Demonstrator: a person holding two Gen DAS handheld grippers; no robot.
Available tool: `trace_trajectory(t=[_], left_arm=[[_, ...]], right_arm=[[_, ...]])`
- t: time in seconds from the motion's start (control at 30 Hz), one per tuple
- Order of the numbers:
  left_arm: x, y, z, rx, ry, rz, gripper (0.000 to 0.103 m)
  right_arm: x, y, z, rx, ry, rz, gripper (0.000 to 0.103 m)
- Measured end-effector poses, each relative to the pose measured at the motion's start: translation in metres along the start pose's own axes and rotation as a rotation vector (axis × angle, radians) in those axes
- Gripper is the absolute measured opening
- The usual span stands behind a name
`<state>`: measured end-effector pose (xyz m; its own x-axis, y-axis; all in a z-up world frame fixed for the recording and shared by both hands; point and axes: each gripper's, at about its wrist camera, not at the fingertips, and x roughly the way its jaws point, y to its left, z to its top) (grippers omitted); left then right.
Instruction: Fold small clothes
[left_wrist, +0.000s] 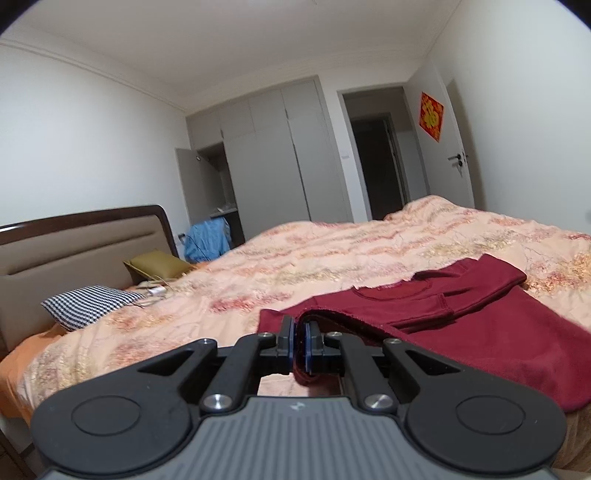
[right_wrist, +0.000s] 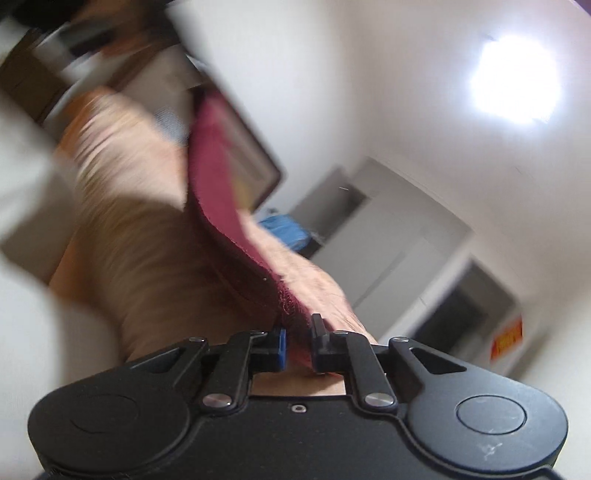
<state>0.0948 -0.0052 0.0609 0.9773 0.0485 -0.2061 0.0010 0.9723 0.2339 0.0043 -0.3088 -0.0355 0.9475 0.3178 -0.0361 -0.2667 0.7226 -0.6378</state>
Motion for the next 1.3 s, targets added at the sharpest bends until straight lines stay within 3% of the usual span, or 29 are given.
trace_trajectory(t=[0.2,0.4,0.63,0.77,1.03,1.17,1.3], left_arm=[[-0.022,0.009,-0.007,-0.070,-0.038,0.001,0.005],[-0.063,0.012,0.000,-0.089,-0.169,0.032,0.005],[-0.122,0.029,-0.002,-0.144,-0.164,0.012,0.005],[-0.137,0.034,0.000,-0.127,-0.141,-0.001,0.005],[-0.080,0.043,0.027,-0.144,-0.094,-0.054,0.005],[-0.021,0.042,0.054,-0.092,-0.070,-0.078,0.006],[0.057,0.031,0.073,-0.071,0.002,-0.119,0.006]], right_arm=[[-0.010,-0.057,0.031,0.254,-0.062,-0.097,0.009],[-0.048,-0.073,0.068,0.257,-0.184,-0.120,0.009],[-0.110,-0.103,0.088,0.348,-0.219,-0.086,0.010],[-0.102,-0.104,0.092,0.330,-0.177,-0.088,0.010],[-0.032,-0.121,0.086,0.451,-0.082,-0.122,0.011],[0.026,-0.139,0.078,0.505,-0.022,-0.141,0.011],[0.095,-0.158,0.061,0.552,0.055,-0.148,0.012]])
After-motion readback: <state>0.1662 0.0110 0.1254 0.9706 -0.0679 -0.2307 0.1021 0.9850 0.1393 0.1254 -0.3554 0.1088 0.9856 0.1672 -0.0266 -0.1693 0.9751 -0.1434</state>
